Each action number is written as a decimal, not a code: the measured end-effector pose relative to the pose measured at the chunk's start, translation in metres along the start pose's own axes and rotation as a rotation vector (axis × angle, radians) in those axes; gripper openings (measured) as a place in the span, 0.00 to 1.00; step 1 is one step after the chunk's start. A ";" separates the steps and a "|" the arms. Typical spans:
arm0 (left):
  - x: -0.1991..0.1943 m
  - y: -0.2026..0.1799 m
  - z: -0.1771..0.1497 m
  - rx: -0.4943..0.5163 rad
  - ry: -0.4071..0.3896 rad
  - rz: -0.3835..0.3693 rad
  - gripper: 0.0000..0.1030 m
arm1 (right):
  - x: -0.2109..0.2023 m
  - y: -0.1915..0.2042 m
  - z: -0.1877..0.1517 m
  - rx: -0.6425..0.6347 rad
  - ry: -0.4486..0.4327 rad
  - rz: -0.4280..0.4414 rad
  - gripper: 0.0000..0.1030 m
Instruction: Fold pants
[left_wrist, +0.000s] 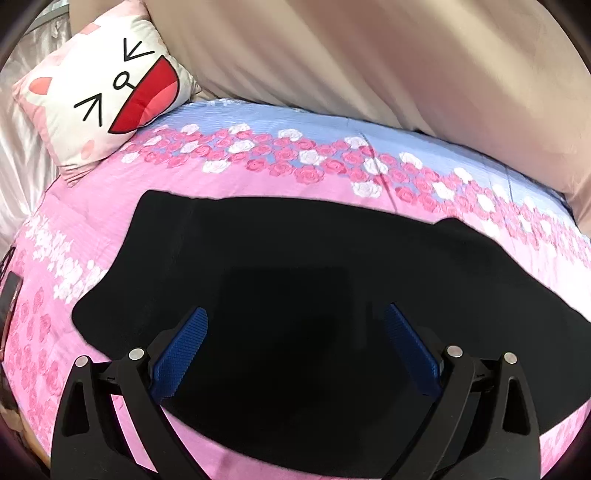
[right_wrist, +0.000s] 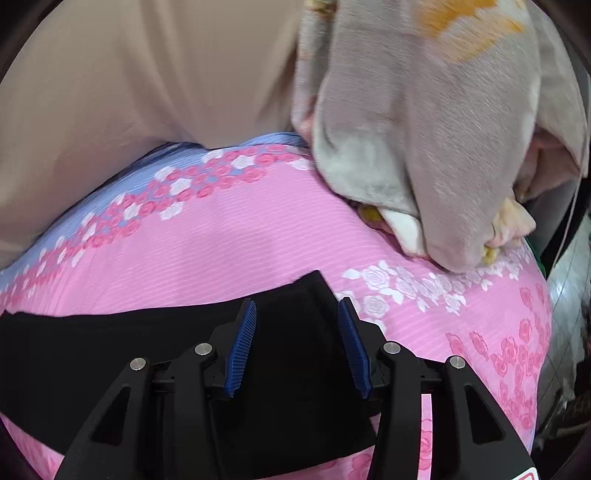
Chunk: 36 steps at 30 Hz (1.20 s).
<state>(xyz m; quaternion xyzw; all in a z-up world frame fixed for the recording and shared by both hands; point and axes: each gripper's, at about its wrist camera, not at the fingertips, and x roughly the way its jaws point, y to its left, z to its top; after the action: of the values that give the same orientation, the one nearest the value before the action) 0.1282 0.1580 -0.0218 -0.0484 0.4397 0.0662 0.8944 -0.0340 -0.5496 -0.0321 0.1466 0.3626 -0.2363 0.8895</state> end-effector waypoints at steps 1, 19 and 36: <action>0.003 -0.004 0.003 0.001 0.003 -0.011 0.92 | 0.004 -0.004 -0.001 0.007 0.011 -0.006 0.49; 0.033 -0.060 0.005 0.098 0.026 0.011 0.92 | 0.047 0.032 0.008 -0.261 0.089 0.014 0.24; 0.027 0.000 0.004 0.019 -0.018 0.138 0.95 | -0.022 0.064 0.024 -0.122 -0.130 -0.053 0.33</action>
<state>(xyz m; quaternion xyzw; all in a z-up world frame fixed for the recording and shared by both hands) 0.1481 0.1607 -0.0406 -0.0090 0.4344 0.1239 0.8921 0.0000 -0.4987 0.0061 0.0667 0.3216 -0.2464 0.9118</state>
